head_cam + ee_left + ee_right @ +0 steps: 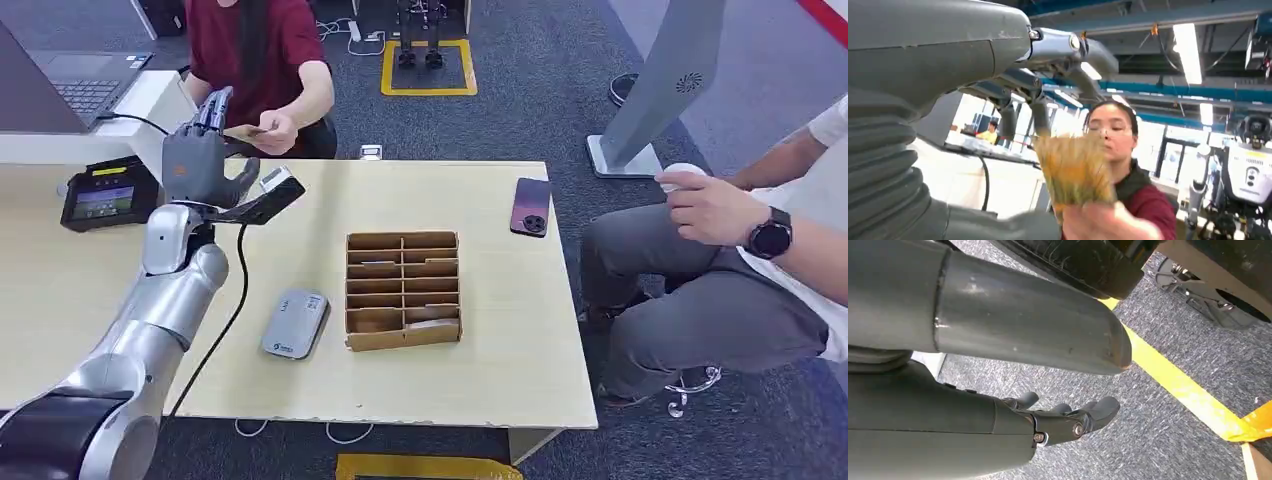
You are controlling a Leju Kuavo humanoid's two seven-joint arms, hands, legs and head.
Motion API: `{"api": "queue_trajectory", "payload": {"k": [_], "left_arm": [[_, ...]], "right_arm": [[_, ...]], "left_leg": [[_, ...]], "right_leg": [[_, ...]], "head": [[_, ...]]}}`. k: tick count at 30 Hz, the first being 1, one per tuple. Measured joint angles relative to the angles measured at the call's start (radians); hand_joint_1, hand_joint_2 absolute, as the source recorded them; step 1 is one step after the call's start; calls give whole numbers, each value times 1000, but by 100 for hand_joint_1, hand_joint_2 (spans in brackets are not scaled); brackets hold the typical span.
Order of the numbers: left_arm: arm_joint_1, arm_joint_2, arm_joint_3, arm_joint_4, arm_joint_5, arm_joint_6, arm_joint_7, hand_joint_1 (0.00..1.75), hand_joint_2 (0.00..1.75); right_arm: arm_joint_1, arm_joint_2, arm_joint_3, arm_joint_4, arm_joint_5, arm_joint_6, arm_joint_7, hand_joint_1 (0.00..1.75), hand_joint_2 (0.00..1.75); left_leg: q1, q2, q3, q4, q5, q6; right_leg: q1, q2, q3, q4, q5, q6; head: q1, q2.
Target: Pass the card to the sensor for recognition and then transmit it.
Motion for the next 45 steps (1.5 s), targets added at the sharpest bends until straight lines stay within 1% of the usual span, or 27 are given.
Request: {"api": "queue_trajectory", "payload": {"k": [2, 10, 11, 13, 14, 16, 17, 19, 20, 21, 22, 23, 25, 26, 28, 33, 37, 41, 45], "left_arm": [[0, -3, 0, 1, 2, -10, -2, 0, 175], [0, -6, 0, 1, 6, -14, -3, 0, 175], [0, -7, 0, 1, 8, -20, -8, 0, 175], [1, -6, 0, 1, 29, -57, -42, 0, 175], [3, -6, 0, 1, 49, -83, -71, 0, 175], [13, -3, 0, 0, 99, -159, -160, 0, 175], [29, -2, 0, -9, 136, -208, -207, 0, 175], [99, 8, -17, -89, 208, -303, -274, 0, 175], [140, 13, -31, -134, 250, -363, -292, 0, 175], [189, 19, -50, -197, 292, -420, -292, 0, 175], [251, 31, -80, -285, 335, -473, -285, 0, 175], [306, 44, -114, -362, 364, -506, -278, 0, 175], [387, 68, -185, -479, 397, -541, -273, 0, 175], [423, 80, -224, -539, 407, -552, -265, 0, 175], [473, 102, -281, -618, 418, -556, -256, 0, 175], [517, 156, -398, -735, 393, -568, -253, 0, 175], [532, 180, -480, -790, 346, -564, -240, 0, 175], [533, 187, -548, -801, 280, -530, -177, 0, 175], [532, 190, -594, -801, 236, -503, -144, 0, 175]], "right_arm": [[0, 0, 0, 0, 0, 0, 2, 0, 0], [1, -2, 0, 0, 0, 0, 2, 0, 0], [1, -2, 0, 0, 0, 0, 2, 0, 0], [1, -3, 0, 0, 0, 0, 2, 0, 0], [1, -4, 0, 0, -2, 0, 2, 0, 0], [2, -6, 0, 0, -11, -1, -2, 0, 0], [3, -8, 0, 0, -18, -2, -5, 0, 0], [10, -12, -8, 0, -33, -5, -10, 0, 0], [15, -14, -13, 0, -39, -6, -10, 0, 0], [21, -16, -18, 0, -45, -7, -10, 0, 0], [26, -19, -22, 0, -52, -8, -10, 0, 0], [31, -20, -30, 0, -56, -9, -9, 0, 0], [37, -23, -43, 0, -64, -11, -8, 0, 0], [38, -24, -49, 0, -68, -13, -8, 0, 0], [38, -24, -59, 0, -71, -16, -8, 0, 0], [39, -26, -79, 0, -75, -18, -7, 0, 0], [39, -32, -92, 0, -80, -15, -11, 0, 0], [40, -33, -101, 0, -80, -10, -10, 0, 0], [39, -33, -110, 0, -80, -7, -3, 0, 0]], "left_leg": [[0, 0, 0, 0, 0, 0], [0, 0, 0, 0, 0, 0], [0, 0, 0, 0, 0, 0], [0, 0, 0, 0, 0, 0], [0, 0, 0, 0, 0, 0], [0, 0, -1, 0, 0, 0], [0, 0, 0, 0, 0, 0], [0, 1, 0, 0, -1, 0], [0, 1, 0, -1, -1, 0], [0, 1, 0, -1, -1, 0], [0, 2, 0, -1, -2, -1], [0, 2, 0, -1, -2, 0], [0, 1, -2, -1, -3, 1], [0, 0, -2, -1, -3, 1], [-1, 1, -2, -1, -3, 1], [-1, 1, -2, -1, -3, 2], [-1, 1, -3, -1, -3, 2], [-1, 1, -2, -1, -3, 2], [-1, 1, -2, -1, -3, 2]], "right_leg": [[0, 0, 0, 0, 0, 0], [0, 0, 0, 0, 0, 0], [0, 0, 0, 0, 0, 0], [0, 0, 0, 0, 0, 0], [0, 0, 0, 0, 0, 0], [0, 0, 0, 0, 0, 0], [0, 0, 0, 0, 0, 0], [-1, 2, 0, 0, 0, 0], [-1, 2, 0, 0, -1, 0], [-1, 2, 0, 0, -1, 0], [-1, 3, -1, 0, -1, 0], [-1, 3, -1, 0, -1, 0], [-1, 2, -2, 0, -3, 2], [-1, 1, -2, 0, -3, 2], [-1, 2, -2, 0, -3, 2], [-1, 2, -3, 0, -3, 2], [-1, 1, -2, 0, -3, 2], [-1, 1, -3, 0, -3, 2], [-1, 1, -3, 0, -3, 2]], "head": [[0, 0], [0, 0], [0, 0], [0, 0], [0, 0], [0, 0], [0, 0], [-1, 0], [1, 0], [1, 0], [0, 0], [0, 0], [1, 0], [0, 0], [1, 0], [0, 0], [0, 0], [0, 0], [0, 0]]}}
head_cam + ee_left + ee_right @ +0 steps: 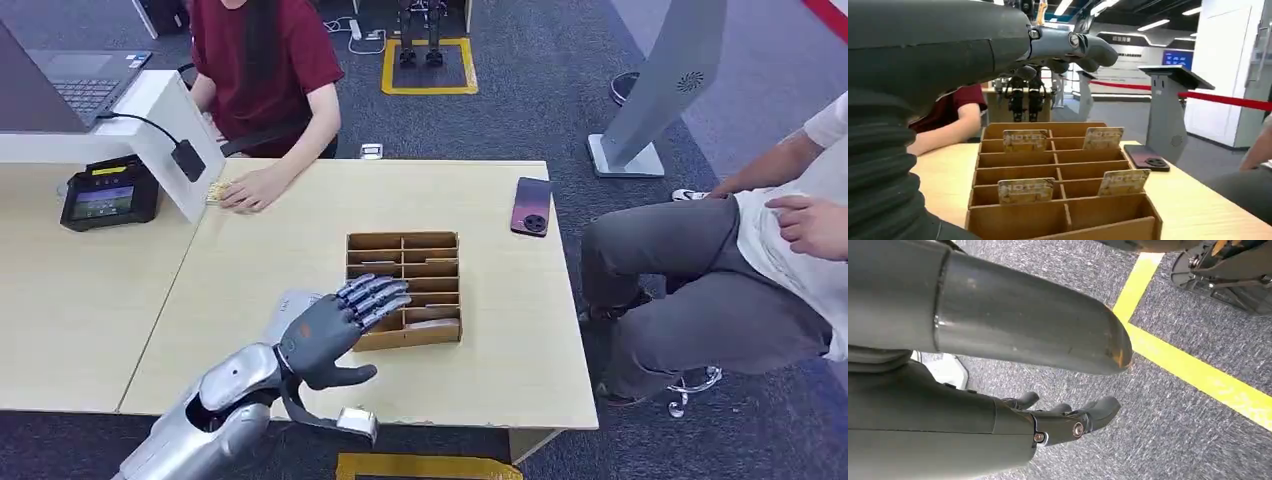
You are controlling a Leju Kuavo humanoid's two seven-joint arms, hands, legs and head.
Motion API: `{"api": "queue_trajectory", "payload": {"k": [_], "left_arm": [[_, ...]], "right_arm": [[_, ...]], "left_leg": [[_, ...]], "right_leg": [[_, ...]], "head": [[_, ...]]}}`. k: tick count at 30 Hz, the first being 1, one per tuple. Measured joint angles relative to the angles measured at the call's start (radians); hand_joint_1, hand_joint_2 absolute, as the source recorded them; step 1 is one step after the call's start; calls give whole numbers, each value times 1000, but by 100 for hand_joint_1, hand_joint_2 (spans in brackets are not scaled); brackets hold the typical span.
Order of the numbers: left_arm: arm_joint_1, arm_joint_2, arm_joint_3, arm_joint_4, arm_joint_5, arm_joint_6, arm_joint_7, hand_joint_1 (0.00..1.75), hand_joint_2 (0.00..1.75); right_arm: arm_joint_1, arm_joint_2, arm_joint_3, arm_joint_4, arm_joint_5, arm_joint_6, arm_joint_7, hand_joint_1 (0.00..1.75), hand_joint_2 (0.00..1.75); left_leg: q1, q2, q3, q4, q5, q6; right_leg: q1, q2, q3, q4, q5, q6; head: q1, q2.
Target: Pass the card to the sensor for recognition and then transmit it.
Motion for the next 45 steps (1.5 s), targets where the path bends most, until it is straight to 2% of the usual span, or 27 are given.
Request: {"api": "queue_trajectory", "payload": {"k": [3, 7, 13, 25, 45], "left_arm": [[-4, -6, -26, 11, -34, 26, 47, 0, 175], [-16, -41, -36, 61, -89, 73, 133, 0, 175], [-40, -89, -33, 154, -114, 103, 189, 0, 175], [-50, -115, -14, 223, -120, 114, 203, 0, 175], [-54, -159, 81, 296, -144, 121, 220, 0, 175]], "right_arm": [[0, 0, -2, 0, 9, 0, 5, 0, 0], [-1, 0, -5, 0, 18, -4, 5, 0, 0], [-1, 0, -7, 0, 35, -11, 5, 0, 0], [0, 0, -8, 0, 39, -11, 5, 0, 0], [-1, 0, -22, 0, 53, -11, 5, 0, 0]], "left_leg": [[0, 0, 0, 0, 0, 0], [0, 0, 0, 0, 0, 0], [0, 0, 0, 0, 0, 0], [0, 0, 0, 0, 0, 0], [0, 0, 0, 0, 0, 0]], "right_leg": [[0, 0, 0, 0, 0, 0], [0, 0, 0, 0, 0, 0], [0, 0, 0, 0, 0, 0], [0, 0, 0, 0, 0, 0], [0, 0, 0, 0, 0, 0]], "head": [[0, 0], [0, 0], [-1, 0], [-1, 0], [0, 0]]}}
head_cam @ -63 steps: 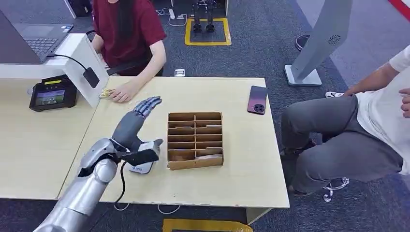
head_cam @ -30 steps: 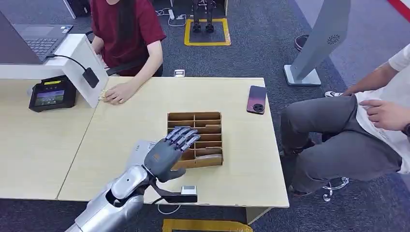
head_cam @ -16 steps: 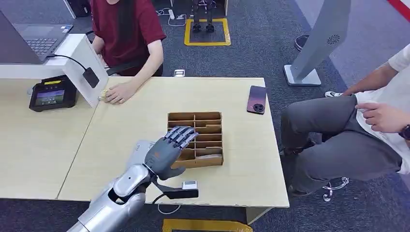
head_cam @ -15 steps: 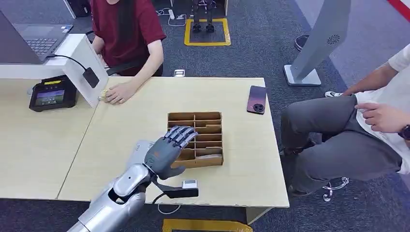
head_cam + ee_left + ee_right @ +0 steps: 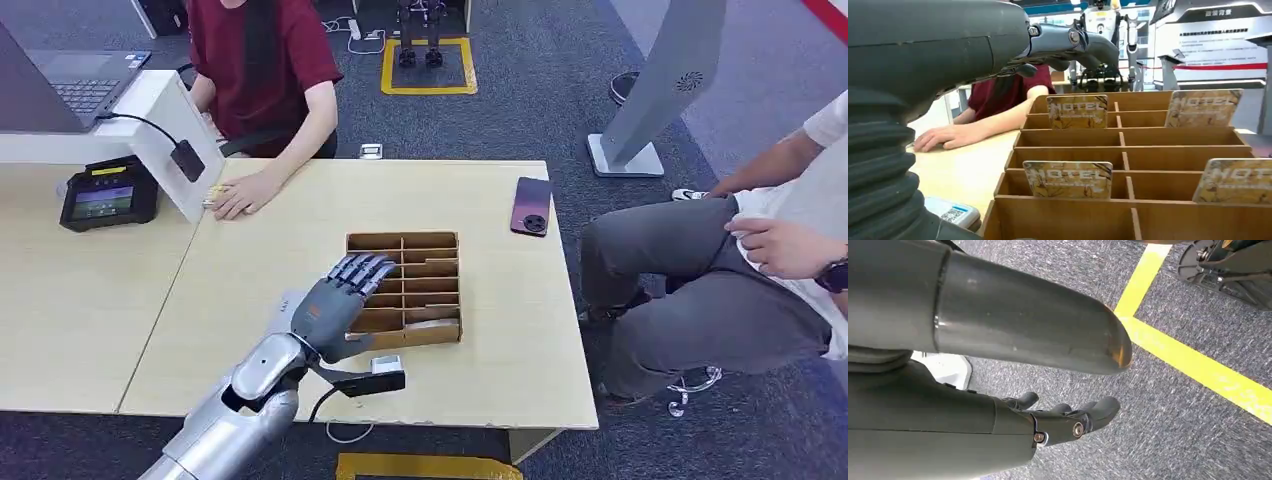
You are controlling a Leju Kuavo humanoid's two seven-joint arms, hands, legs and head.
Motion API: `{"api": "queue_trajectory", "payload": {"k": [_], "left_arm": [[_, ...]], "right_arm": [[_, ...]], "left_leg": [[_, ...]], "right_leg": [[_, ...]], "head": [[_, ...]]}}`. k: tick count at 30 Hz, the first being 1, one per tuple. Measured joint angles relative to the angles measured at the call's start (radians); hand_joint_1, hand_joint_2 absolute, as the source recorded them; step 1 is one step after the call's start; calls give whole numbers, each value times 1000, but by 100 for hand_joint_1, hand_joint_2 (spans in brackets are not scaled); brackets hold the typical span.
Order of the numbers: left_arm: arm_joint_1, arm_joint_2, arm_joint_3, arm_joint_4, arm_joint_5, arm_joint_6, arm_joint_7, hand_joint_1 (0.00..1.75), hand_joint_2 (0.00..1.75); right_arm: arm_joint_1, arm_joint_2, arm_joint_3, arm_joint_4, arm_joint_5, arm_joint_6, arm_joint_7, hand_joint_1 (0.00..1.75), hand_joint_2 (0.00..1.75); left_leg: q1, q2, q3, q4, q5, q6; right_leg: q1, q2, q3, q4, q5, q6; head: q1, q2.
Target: Pass the card to the sensor for recognition and then transmit it.
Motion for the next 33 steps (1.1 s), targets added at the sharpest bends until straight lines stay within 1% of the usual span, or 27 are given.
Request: {"api": "queue_trajectory", "payload": {"k": [22, 30, 33], "left_arm": [[-1, -7, 5, 23, -11, 4, 2, 0, 175], [-4, -20, 31, 59, -18, 14, 10, 0, 175], [-6, -22, 35, 70, -6, 10, -18, 0, 175]], "right_arm": [[0, 0, -3, 0, 3, 0, 0, 0, 0], [-1, 0, -3, 0, 13, -1, -1, 0, 0], [-1, 0, -3, 0, 16, -2, -1, 0, 0]], "left_leg": [[0, 0, 0, 0, 0, 0], [0, 0, 0, 0, 0, 0], [0, 0, 0, 0, 0, 0]], "right_leg": [[0, 0, 0, 0, 0, 0], [0, 0, 0, 0, 0, 0], [0, 0, 0, 0, 0, 0]], "head": [[0, 0], [0, 0], [0, 0]]}}
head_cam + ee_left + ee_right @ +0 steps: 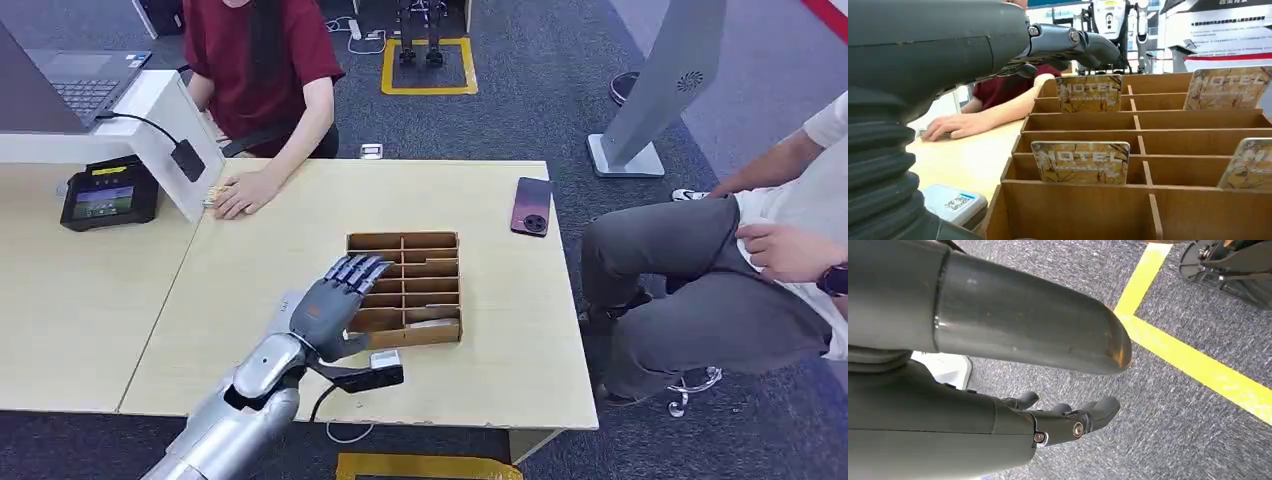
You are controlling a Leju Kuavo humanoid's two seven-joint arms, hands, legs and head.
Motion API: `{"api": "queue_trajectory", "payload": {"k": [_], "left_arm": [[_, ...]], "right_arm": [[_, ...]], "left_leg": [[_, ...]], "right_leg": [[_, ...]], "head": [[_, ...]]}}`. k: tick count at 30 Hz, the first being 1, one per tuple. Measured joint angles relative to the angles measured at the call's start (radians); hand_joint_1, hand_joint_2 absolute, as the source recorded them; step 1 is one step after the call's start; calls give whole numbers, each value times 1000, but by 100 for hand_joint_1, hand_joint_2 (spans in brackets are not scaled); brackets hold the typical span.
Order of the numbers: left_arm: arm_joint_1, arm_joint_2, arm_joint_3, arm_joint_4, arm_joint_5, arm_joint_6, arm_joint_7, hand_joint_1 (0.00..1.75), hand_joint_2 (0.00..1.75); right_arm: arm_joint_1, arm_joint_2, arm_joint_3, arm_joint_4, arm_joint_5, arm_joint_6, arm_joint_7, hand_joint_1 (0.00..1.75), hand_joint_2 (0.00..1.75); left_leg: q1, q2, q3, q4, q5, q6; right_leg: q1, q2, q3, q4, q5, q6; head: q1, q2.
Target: Pass the card to the sensor for recognition and then transmit it.
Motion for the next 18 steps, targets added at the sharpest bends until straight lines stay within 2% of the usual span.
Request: {"api": "queue_trajectory", "payload": {"k": [3, 4, 5, 6, 7, 8, 9, 10, 12, 13, 16, 18], "left_arm": [[0, 0, 0, 4, 15, -18, -22, 0, 175], [0, 1, 0, 5, 19, -23, -23, 30, 175], [0, 2, 0, 6, 21, -28, -24, 24, 175], [0, 2, 0, 8, 22, -29, -25, 38, 175], [0, 2, 0, 9, 22, -30, -25, 44, 175], [0, 2, 0, 10, 24, -31, -27, 93, 175], [0, 2, 0, 11, 28, -31, -34, 93, 175], [-1, 2, 0, 12, 30, -32, -36, 175, 175], [-5, 2, 0, 13, 32, -35, -38, 175, 175], [-7, 2, 0, 13, 33, -35, -42, 164, 175], [-14, 2, 0, 14, 38, -35, -50, 175, 175], [-18, 2, 0, 14, 41, -34, -55, 175, 175]], "right_arm": [[0, 0, -1, 0, 0, 0, -2, 0, 0], [0, 0, -1, 0, 0, 0, -2, 0, 0], [0, 0, -2, 0, 1, 0, -2, 0, 0], [0, 0, -3, 0, 1, 0, -2, 0, 0], [0, 0, -4, 0, 1, 0, -2, 0, 0], [0, 0, -6, 0, 1, 0, -2, 0, 0], [0, 0, -6, 0, 2, 0, -2, 0, 0], [0, 0, -6, 0, 2, 1, -2, 0, 0], [0, 0, -7, 0, 2, 1, -2, 0, 0], [0, 0, -7, 0, 2, 1, -2, 0, 0], [0, 0, -7, 0, 4, 1, -2, 0, 0], [0, 0, -7, 0, 6, 1, -2, 0, 0]], "left_leg": [[0, 0, 0, 0, 0, 0], [0, 0, 0, 0, 0, 0], [0, 0, 0, 0, 0, 0], [0, 0, 0, 0, 0, 0], [0, 0, 0, 0, 0, 0], [0, 0, 0, 0, 0, 0], [0, 0, 0, 0, 0, 0], [0, 0, 0, 0, 0, 0], [0, 0, 0, 0, 0, 0], [0, 0, 0, 0, 0, 0], [0, 0, 1, 0, 0, 0], [0, 0, 1, 0, 0, 0]], "right_leg": [[0, 0, 0, 0, 0, 0], [0, 0, 0, 0, 0, 0], [0, 0, 0, 0, 0, 0], [0, 0, 0, 0, 0, 0], [0, 0, 0, 0, 0, 0], [0, 0, 0, 0, 0, 0], [0, 0, 0, 0, 0, 0], [0, 0, 0, 0, 0, 0], [0, 0, 1, 0, 0, 0], [0, 0, 1, 0, 0, 0], [0, -1, 2, 0, 0, 0], [0, -1, 2, 0, 0, 0]], "head": [[0, 0], [0, 0], [0, 0], [0, 0], [0, 0], [0, 0], [0, 0], [0, 0], [0, 0], [-1, 0], [0, 0], [-1, 0]]}}
